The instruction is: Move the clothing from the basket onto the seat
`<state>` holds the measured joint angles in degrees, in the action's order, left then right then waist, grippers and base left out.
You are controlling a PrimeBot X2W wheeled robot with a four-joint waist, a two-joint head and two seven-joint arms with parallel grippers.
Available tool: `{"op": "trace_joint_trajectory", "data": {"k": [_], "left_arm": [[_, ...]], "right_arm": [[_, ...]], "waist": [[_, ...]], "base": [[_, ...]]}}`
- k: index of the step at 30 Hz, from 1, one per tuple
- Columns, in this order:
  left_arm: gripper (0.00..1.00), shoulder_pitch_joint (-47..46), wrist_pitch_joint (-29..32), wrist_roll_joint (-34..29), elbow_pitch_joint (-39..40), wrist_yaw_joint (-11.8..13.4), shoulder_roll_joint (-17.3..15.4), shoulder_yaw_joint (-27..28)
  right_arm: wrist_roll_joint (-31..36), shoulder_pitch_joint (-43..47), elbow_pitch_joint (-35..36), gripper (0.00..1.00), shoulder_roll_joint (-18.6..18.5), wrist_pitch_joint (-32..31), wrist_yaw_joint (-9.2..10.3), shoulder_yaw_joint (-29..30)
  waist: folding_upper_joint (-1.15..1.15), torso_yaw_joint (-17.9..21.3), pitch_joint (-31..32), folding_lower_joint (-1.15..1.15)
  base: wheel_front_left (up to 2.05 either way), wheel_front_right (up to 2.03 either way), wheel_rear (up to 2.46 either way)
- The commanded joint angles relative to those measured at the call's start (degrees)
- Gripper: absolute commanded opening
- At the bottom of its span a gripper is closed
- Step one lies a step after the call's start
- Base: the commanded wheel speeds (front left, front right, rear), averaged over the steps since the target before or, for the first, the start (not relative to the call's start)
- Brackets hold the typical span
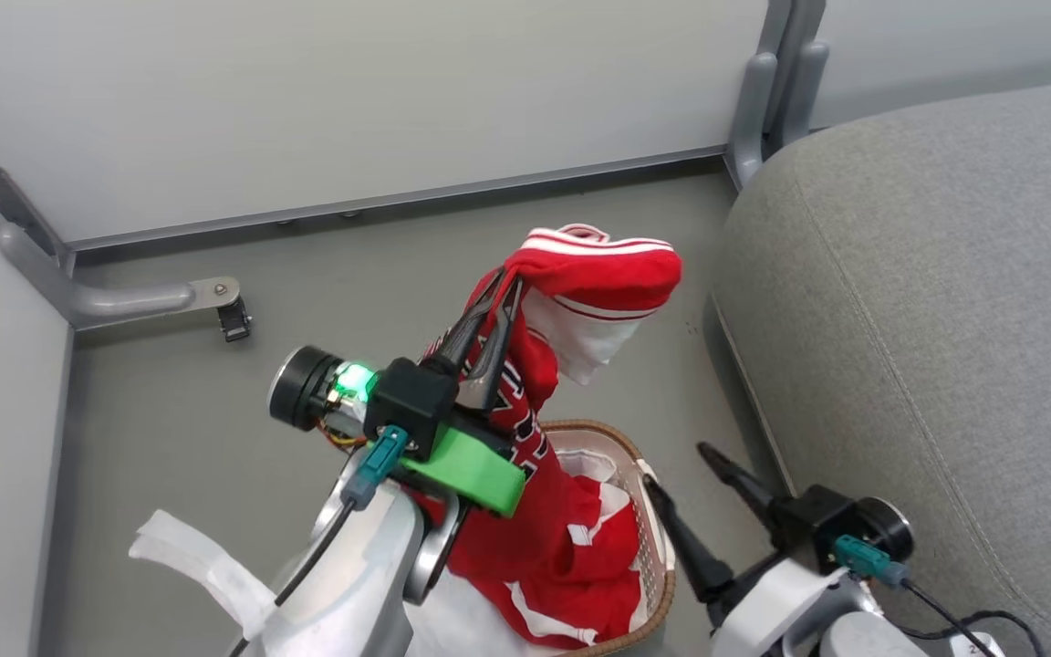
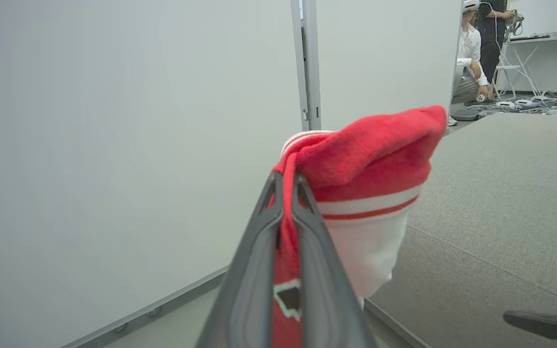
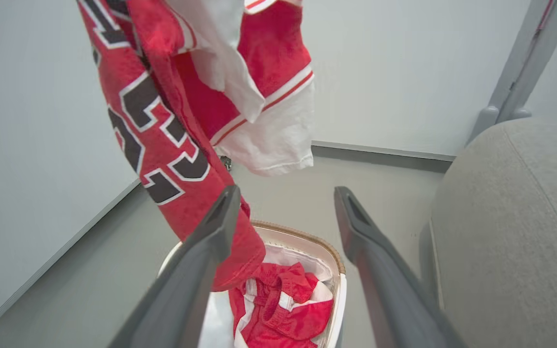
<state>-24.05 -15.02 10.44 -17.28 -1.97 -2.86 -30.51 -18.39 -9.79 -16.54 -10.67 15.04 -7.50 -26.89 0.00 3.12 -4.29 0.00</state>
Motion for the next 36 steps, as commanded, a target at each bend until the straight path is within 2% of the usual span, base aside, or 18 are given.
{"op": "trace_joint_trajectory", "data": {"k": [1, 5, 8, 17, 18, 19, 26, 27, 28, 30, 31, 35, 36], "left_arm": [[0.00, -1.57, -0.22, 0.30, 1.03, 0.31, -0.13, -0.73], [0.00, -3.43, -0.22, 1.85, 1.88, 0.97, -0.11, -3.43], [0.00, -4.32, -0.22, 2.80, 2.18, 1.61, -0.14, -5.42], [0.00, -6.61, -0.22, 6.44, 2.69, 3.07, -0.13, -10.85], [0.00, -6.75, -0.22, 6.70, 2.71, 3.16, -0.13, -11.30], [0.00, -6.85, -0.22, 7.05, 2.65, 3.35, -0.12, -11.77], [0.00, -6.73, -0.22, 7.30, 0.99, 4.54, -0.11, -12.07], [0.33, -6.57, -0.22, 7.06, 0.74, 4.78, -0.11, -11.76], [1.00, -6.20, -0.21, 7.10, 0.11, 4.77, -0.13, -11.55], [1.00, -5.73, -0.22, 6.43, -0.60, 5.01, -0.13, -10.85], [1.00, -4.99, -0.21, 5.51, -1.46, 4.76, -0.14, -10.08], [1.00, -3.94, -0.21, 3.93, -3.05, 4.29, -0.17, -7.82], [1.00, -3.36, -0.22, 3.07, -3.64, 3.96, -0.17, -6.65]], "right_arm": [[-1.45, -1.66, 1.19, 1.00, -0.56, 0.18, 0.02, -2.90], [-2.91, -6.16, 3.40, 1.00, -2.02, 0.17, 0.03, -11.07], [-2.45, -10.01, 3.44, 1.00, -1.89, 0.17, 0.03, -14.66], [0.38, -17.90, -8.89, 1.00, 4.22, 0.16, 0.03, -18.85], [0.18, -18.27, -10.23, 0.58, 4.81, 0.17, 0.03, -19.13], [-0.22, -18.70, -11.62, 0.01, 5.35, 0.16, 0.03, -19.22], [-1.43, -18.22, -12.40, 0.00, 6.71, 0.17, 0.03, -16.80], [-1.50, -17.75, -11.86, 0.00, 6.46, 0.17, 0.03, -15.94], [-1.54, -17.36, -11.30, 0.00, 6.24, 0.17, 0.03, -15.32], [-1.67, -16.47, -9.94, 0.00, 5.49, 0.17, 0.04, -13.76], [-1.76, -15.38, -8.24, 0.00, 4.47, 0.17, 0.03, -11.82], [-1.65, -14.14, -4.85, 0.00, 2.91, 0.18, 0.04, -9.68], [-1.55, -13.84, -3.13, 0.00, 2.14, 0.18, 0.03, -8.56]], "waist": [[0.00, -2.20, 1.10, 0.00], [0.00, -3.50, 0.89, 0.00], [0.00, -4.31, 0.65, 0.00], [0.00, -7.42, 0.04, 0.00], [0.00, -7.72, 0.01, 0.00], [0.00, -8.09, -0.05, 0.00], [0.00, -7.40, -0.62, 0.00], [0.00, -6.76, -0.69, 0.00], [0.00, -6.06, -0.74, 0.00], [0.00, -4.09, -1.09, 0.00], [0.00, -1.46, -1.62, 0.00], [0.00, 4.53, -2.99, 0.00], [0.00, 7.60, -3.69, 0.00]], "base": [[0.00, 0.00, 0.00], [0.00, 0.00, 0.00], [0.00, 0.00, 0.00], [0.00, 0.00, 0.00], [0.00, 0.00, 0.00], [0.00, 0.00, 0.00], [0.00, 0.00, 0.00], [0.00, 0.00, 0.00], [0.00, 0.00, 0.00], [0.00, 0.00, 0.00], [0.00, 0.00, 0.00], [0.00, 0.00, 0.00], [0.00, 0.00, 0.00]]}}
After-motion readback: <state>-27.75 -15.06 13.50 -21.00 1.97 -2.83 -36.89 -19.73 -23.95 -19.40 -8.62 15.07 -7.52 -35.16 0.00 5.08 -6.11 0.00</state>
